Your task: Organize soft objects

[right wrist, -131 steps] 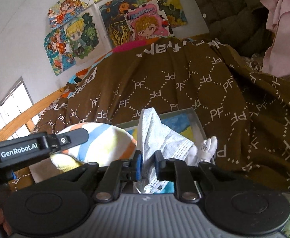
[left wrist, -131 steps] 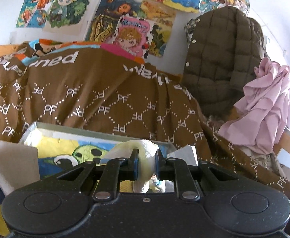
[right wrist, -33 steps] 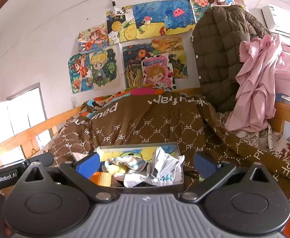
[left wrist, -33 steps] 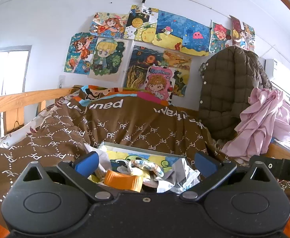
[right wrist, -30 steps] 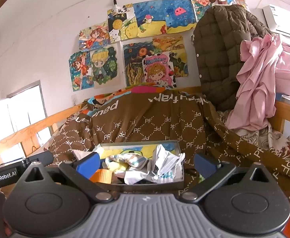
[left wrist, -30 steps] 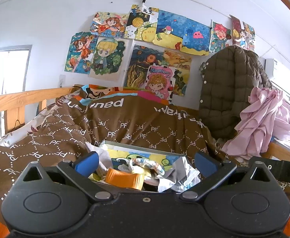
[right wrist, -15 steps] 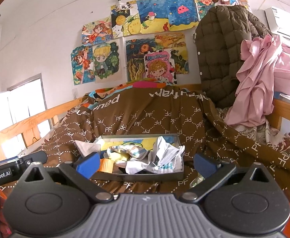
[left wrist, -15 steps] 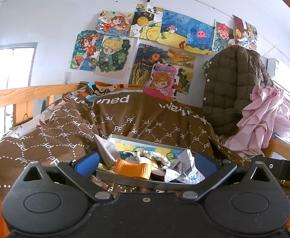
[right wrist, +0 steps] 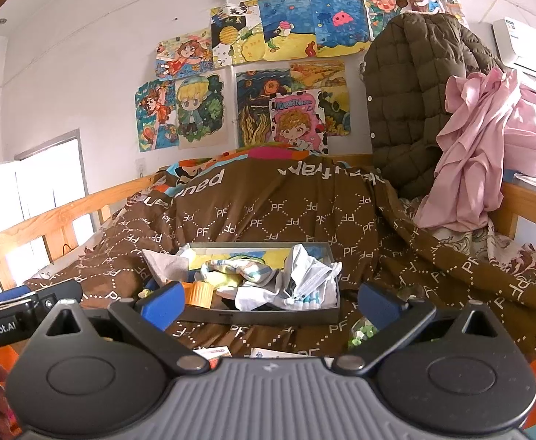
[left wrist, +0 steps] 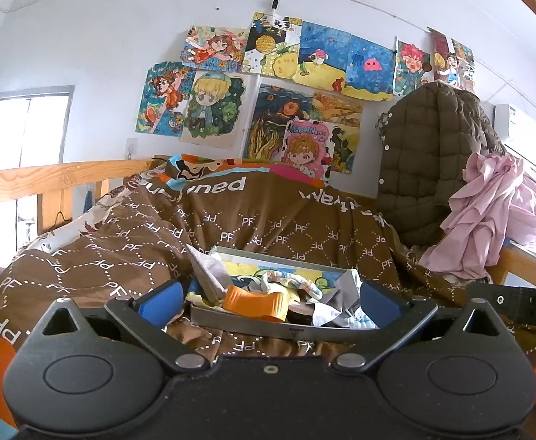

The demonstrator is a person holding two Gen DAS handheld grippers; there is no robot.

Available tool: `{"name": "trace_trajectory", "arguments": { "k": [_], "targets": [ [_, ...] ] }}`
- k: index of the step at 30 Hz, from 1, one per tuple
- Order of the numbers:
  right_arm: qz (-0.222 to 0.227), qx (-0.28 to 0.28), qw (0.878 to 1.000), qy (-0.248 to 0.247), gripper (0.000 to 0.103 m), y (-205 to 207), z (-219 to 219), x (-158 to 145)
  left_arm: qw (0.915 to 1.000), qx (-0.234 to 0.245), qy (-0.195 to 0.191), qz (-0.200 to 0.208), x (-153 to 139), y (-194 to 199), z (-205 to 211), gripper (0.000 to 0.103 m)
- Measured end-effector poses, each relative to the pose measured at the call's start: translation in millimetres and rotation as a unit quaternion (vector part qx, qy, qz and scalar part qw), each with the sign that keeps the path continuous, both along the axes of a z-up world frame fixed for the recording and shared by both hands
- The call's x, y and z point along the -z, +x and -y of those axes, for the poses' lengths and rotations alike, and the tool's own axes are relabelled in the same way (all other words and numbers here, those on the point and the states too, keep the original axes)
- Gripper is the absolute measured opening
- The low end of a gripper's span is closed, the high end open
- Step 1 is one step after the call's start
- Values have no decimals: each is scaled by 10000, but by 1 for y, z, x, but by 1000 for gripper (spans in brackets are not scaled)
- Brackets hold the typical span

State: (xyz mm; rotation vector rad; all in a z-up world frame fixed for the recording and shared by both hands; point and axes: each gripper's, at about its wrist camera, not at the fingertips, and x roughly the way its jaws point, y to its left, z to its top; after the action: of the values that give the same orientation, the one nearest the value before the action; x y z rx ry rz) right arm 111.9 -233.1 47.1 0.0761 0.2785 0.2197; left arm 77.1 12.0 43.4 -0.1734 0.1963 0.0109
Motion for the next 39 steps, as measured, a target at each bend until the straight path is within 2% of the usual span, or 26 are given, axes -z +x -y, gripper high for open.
{"name": "trace_trajectory", "arguments": {
  "k": [10,26,32,39],
  "targets": [
    [-40,10,10000,-37,103,-12,1,4,9999,-116,-13,-44,4,-15,-4,102],
    [-151,-97,9996,-216,103,-31,-6,13,9990,-238,-48,-378,13,-32,-8,102],
    [-112,-65,9996,-238,103,-36,-7,17,9990,-244,149,-354,15,-37,-4,102],
    [-276,-48,9991,-326,103,-35,-8,26,9983,-209,329,-435,20,-40,4,102]
  ]
}}
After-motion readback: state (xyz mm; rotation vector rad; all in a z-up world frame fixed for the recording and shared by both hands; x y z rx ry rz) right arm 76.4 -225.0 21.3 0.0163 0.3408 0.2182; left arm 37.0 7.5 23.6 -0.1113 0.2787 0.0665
